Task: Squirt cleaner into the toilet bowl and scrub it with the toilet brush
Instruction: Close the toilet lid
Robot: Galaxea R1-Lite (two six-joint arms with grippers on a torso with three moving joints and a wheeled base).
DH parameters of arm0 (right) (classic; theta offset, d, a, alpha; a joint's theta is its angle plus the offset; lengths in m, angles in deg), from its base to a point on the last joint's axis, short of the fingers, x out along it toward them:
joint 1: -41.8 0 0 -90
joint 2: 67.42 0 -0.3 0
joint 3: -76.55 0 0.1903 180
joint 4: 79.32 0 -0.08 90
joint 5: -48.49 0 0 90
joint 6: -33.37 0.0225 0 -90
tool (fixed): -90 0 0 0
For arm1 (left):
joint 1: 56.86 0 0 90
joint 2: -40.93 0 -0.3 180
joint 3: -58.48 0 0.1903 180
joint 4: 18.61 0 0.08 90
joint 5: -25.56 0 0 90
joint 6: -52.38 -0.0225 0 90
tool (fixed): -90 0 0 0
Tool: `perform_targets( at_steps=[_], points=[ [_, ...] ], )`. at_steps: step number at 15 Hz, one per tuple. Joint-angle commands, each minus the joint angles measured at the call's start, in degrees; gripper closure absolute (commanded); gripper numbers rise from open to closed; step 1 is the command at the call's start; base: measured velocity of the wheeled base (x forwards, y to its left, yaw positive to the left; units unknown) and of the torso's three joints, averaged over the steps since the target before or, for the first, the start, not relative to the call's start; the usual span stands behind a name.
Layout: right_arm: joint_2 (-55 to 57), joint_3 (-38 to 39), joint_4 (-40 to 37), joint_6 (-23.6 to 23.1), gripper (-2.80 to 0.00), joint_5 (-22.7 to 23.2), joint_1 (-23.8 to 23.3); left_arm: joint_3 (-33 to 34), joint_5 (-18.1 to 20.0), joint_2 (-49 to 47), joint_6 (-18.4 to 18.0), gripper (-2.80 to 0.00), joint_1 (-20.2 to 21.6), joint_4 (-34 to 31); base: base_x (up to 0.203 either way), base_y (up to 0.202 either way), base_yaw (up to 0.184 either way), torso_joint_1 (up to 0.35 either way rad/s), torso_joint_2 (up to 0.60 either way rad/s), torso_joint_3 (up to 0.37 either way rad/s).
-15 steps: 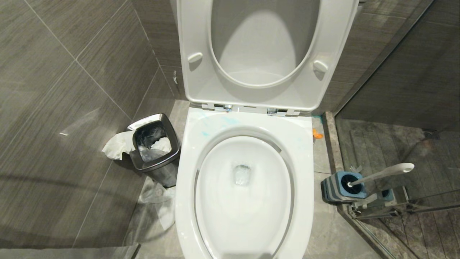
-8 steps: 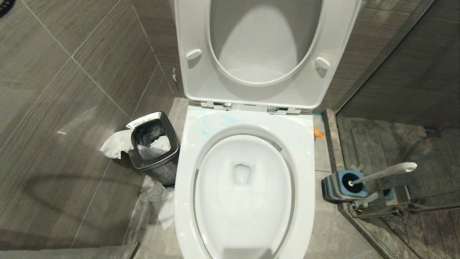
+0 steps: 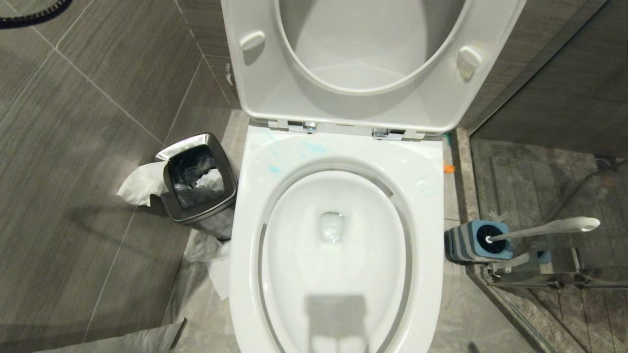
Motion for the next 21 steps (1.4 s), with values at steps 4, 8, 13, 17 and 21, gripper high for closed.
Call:
perform_targets(
  at_steps=[4, 8, 13, 17, 21],
  points=[
    [0.0, 0.0, 0.0, 0.0, 0.0, 0.0, -0.1, -1.8, 1.7, -2.7, 1.6, 0.0, 0.0, 3.7, 0.0, 0.0, 0.0, 0.006, 0.0, -0.073],
    [0.0, 0.0, 0.0, 0.0, 0.0, 0.0, 0.0, -1.8, 6.6, -7.8, 6.3, 0.0, 0.2, 16.2, 0.0, 0.0, 0.0, 0.0, 0.0, 0.0],
    [0.0, 0.0, 0.0, 0.0, 0.0, 0.0, 0.0, -2.1, 7.8, -12.6, 7.6, 0.0, 0.4, 19.6, 0.0, 0.0, 0.0, 0.0, 0.0, 0.0],
    [0.0, 0.0, 0.0, 0.0, 0.0, 0.0, 0.0, -2.3, 9.3, -17.0, 7.5, 0.0, 1.1, 28.8, 0.0, 0.0, 0.0, 0.0, 0.0, 0.0],
    [0.0, 0.0, 0.0, 0.0, 0.0, 0.0, 0.0, -2.4, 9.3, -18.7, 7.3, 0.0, 2.0, 31.4, 0.0, 0.0, 0.0, 0.0, 0.0, 0.0]
  ],
)
